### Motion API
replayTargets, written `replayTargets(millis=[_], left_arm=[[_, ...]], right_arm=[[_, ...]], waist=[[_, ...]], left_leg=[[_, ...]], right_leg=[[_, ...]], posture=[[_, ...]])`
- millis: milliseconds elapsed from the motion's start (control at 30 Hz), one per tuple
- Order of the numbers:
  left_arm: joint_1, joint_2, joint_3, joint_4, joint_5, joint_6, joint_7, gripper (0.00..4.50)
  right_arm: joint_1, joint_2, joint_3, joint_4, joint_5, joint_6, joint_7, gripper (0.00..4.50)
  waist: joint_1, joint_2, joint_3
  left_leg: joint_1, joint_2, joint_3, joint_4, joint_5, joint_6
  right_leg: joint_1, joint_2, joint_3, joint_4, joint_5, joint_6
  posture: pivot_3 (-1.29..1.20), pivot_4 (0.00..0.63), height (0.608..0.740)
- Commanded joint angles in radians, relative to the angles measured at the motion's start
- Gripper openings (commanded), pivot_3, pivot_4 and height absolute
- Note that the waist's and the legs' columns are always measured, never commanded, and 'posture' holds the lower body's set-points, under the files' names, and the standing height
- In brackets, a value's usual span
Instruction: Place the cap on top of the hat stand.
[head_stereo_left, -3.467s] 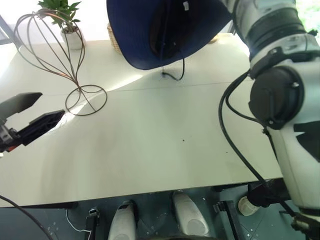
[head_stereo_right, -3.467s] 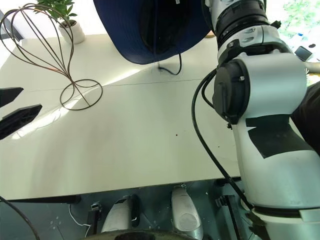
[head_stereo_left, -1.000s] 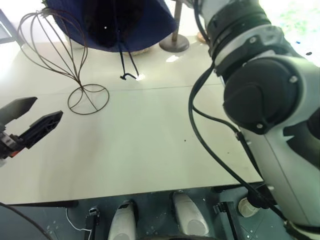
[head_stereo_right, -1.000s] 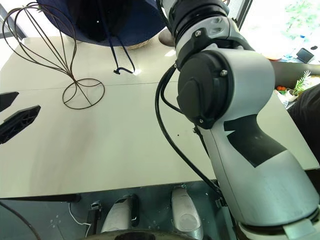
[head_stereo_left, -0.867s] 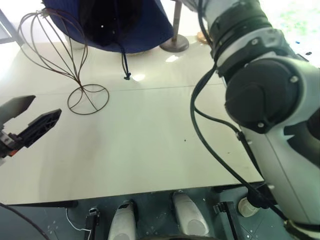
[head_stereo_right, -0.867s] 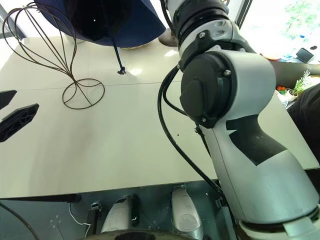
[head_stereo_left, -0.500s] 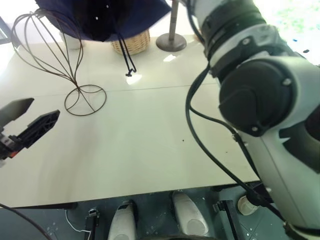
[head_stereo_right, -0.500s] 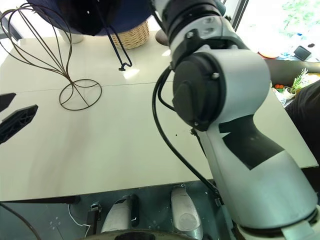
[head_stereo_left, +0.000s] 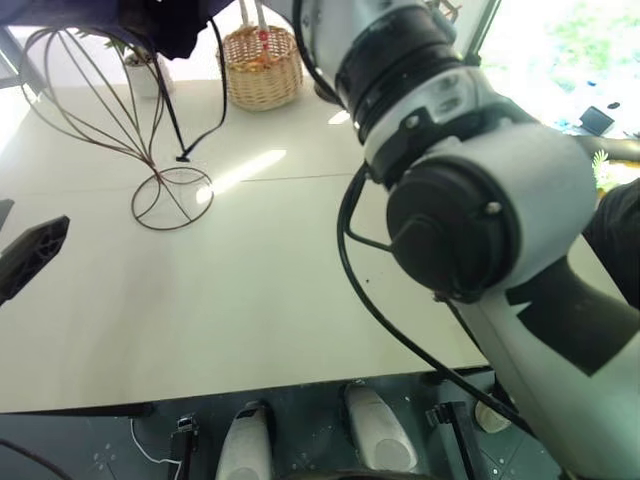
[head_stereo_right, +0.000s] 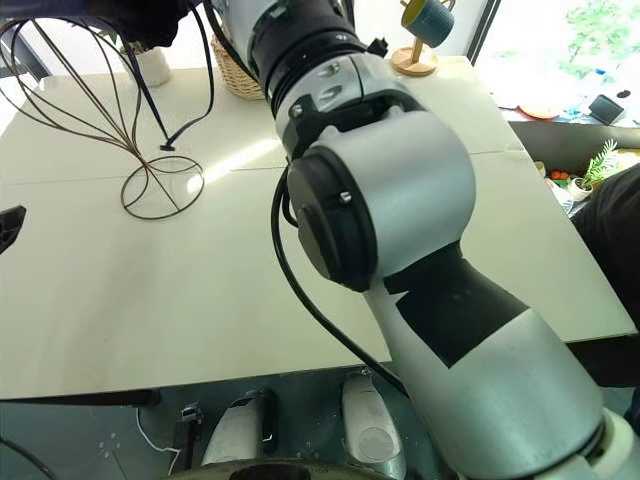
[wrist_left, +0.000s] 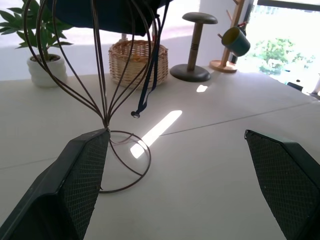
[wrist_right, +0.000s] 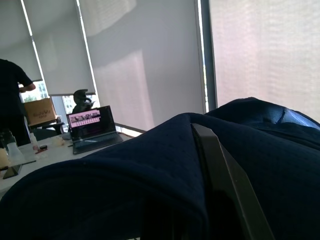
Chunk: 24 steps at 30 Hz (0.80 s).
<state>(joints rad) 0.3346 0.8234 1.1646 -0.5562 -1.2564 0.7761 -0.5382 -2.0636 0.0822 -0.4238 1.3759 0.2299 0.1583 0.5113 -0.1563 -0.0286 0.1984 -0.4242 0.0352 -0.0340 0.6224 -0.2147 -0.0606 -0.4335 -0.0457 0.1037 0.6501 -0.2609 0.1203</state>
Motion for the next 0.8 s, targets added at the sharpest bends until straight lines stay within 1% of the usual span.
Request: replayTargets(millis=[33,167,267,367,467,533,667,733,800], left_arm=[[-0.001,0.014,0.043,-0.001,-0.016,-0.026,0.012,4.50],[-0.008,0.010,0.037,-0.003,-0.018,-0.034,0.030,4.50],[-0.011,0.005,0.035,-0.006,-0.023,-0.040,0.041,4.50],[-0.007,-0.003,0.041,-0.006,-0.033,-0.046,0.055,4.50],[-0.002,-0.009,0.068,0.005,-0.055,-0.050,0.074,4.50],[0.004,-0.009,0.088,0.009,-0.074,-0.050,0.083,4.50],[0.013,-0.006,0.108,0.012,-0.103,-0.051,0.099,4.50],[0.019,-0.004,0.111,0.009,-0.110,-0.052,0.105,4.50],[0.024,-0.003,0.113,0.006,-0.115,-0.053,0.108,4.50]], right_arm=[[-0.088,-0.001,-0.050,-0.046,0.062,-0.006,-0.046,0.02],[-0.115,-0.010,-0.097,-0.045,0.104,-0.018,-0.092,0.02],[-0.139,0.002,-0.118,-0.055,0.144,-0.034,-0.003,0.02],[-0.132,0.026,-0.096,-0.066,0.151,-0.038,0.115,0.02],[-0.079,0.067,0.005,-0.073,0.066,-0.094,0.164,0.02],[-0.029,0.092,0.096,-0.072,-0.024,-0.152,0.119,0.02],[0.080,0.116,0.298,-0.064,-0.229,-0.273,-0.016,0.02],[0.118,0.114,0.357,-0.059,-0.290,-0.294,-0.068,0.02],[0.138,0.108,0.383,-0.055,-0.320,-0.293,-0.108,0.02]], waist=[[0.000,0.000,0.000],[0.001,0.000,0.000],[0.001,0.000,0.000],[0.000,0.000,0.000],[-0.001,0.000,0.000],[-0.001,0.000,0.000],[0.003,-0.003,-0.002],[0.006,-0.003,-0.002],[0.005,-0.004,-0.002]], left_leg=[[0.000,0.000,0.000,0.000,0.000,0.000],[0.000,0.000,0.000,0.000,0.000,0.000],[0.000,0.000,0.000,0.000,0.000,0.000],[0.000,0.000,0.000,0.000,0.000,0.000],[0.000,0.000,0.000,0.000,0.000,0.000],[0.000,0.000,0.000,0.000,0.000,0.000],[0.000,0.000,0.000,0.000,0.000,0.000],[-0.001,0.000,0.000,0.001,0.000,-0.001],[-0.002,0.000,0.000,0.001,0.000,-0.001]], right_leg=[[0.000,0.000,0.000,0.000,0.000,0.000],[-0.001,0.000,0.000,0.000,0.000,0.000],[-0.001,0.000,0.000,0.000,0.000,0.000],[0.000,0.000,0.000,0.000,0.000,0.000],[0.000,0.000,0.000,0.000,0.000,0.000],[0.000,0.000,0.000,0.000,0.000,0.000],[0.000,0.000,0.000,0.000,0.000,-0.001],[0.000,-0.001,0.000,0.000,0.000,-0.002],[-0.001,-0.001,0.000,-0.001,0.000,-0.001]], posture=[[0.00,0.150,0.740],[0.00,0.150,0.740],[0.00,0.150,0.740],[0.00,0.150,0.740],[0.00,0.150,0.740],[0.00,0.150,0.740],[0.00,0.150,0.740],[0.00,0.150,0.740],[0.00,0.150,0.740]])
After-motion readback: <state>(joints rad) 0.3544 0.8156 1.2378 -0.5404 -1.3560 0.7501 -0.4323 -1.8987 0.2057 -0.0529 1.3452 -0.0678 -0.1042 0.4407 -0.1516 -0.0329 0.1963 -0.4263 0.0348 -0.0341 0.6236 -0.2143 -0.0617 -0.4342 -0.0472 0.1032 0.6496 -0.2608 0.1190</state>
